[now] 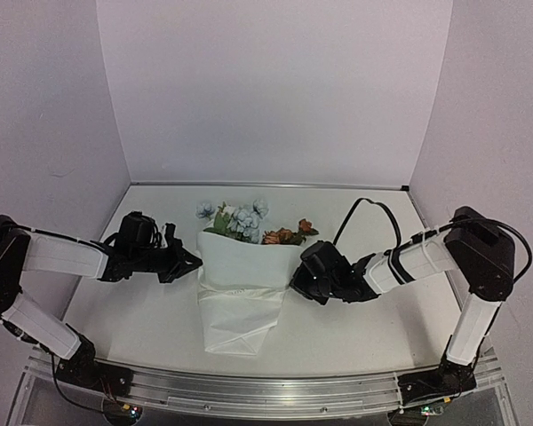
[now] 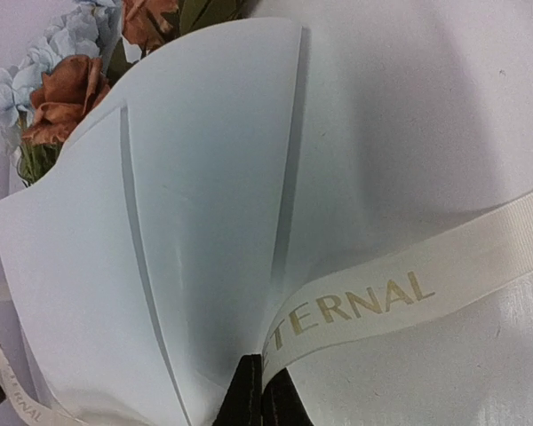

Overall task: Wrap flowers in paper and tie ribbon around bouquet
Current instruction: Tie the ribbon at the center of the board.

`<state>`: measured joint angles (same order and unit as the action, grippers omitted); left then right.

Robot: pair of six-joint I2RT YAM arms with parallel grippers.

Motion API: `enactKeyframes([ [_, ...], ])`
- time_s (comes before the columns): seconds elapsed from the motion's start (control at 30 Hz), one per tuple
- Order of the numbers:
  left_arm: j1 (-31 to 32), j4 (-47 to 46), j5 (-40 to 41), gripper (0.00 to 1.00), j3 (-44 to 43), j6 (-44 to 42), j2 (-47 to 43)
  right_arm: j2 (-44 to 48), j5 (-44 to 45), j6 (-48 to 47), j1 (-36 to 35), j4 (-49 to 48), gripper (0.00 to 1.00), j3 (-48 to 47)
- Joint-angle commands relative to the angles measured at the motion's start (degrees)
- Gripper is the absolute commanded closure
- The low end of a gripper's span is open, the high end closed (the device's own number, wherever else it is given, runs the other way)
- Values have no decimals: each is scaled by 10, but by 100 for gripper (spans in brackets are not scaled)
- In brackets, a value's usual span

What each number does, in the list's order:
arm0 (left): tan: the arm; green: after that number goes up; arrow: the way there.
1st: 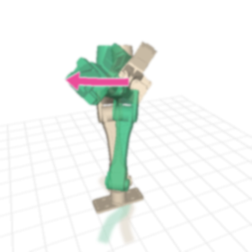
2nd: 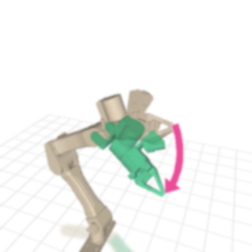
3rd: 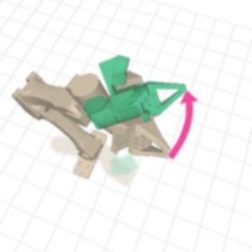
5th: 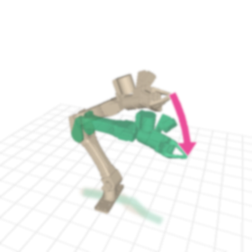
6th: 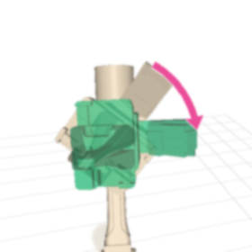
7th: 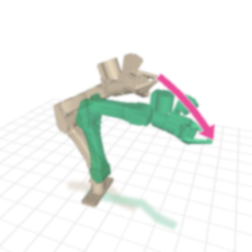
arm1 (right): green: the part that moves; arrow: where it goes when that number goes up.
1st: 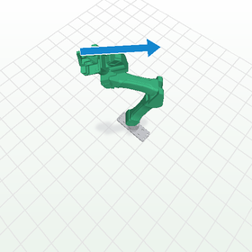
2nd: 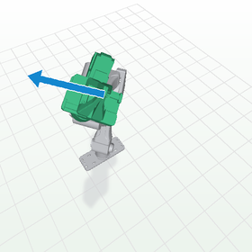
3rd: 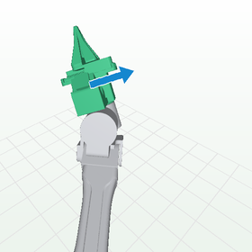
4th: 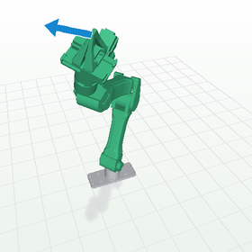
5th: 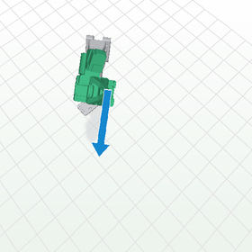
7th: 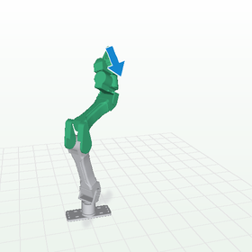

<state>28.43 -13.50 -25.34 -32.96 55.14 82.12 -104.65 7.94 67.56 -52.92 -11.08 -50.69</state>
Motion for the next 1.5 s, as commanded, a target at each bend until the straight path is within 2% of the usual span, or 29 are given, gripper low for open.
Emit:
enactKeyframes([
  [0.0, 4, 2, 17, 100, -29, -13, 15, 26, 7, -89, -3, 79, 100, -56],
  [0.23, 1, 32, 86, 100, -8, 6, 8, 2, 7, -102, 9, 84, 100, -66],
  [0.5, 1, 9, 77, 100, 2, 8, 16, -16, -22, -107, 13, 87, 100, -94],
  [0.87, 19, -2, 57, 100, -2, 0, 17, 0, -17, -148, -9, 128, 100, -118],
  [1.07, 38, 14, 65, 100, -19, -8, 26, -8, -20, -150, -20, 140, 100, -134],
  [1.17, 39, 48, 97, 100, -19, -5, 18, -2, 0, -146, -16, 151, 100, -123],
  [1.27, 9, 85, 139, 100, 8, -7, -9, 17, 10, -130, 15, 152, 100, -69],
  [1.47, -164, 120, 113, 100, 91, -19, -50, 106, 44, -111, 105, 151, 100, 113],
])
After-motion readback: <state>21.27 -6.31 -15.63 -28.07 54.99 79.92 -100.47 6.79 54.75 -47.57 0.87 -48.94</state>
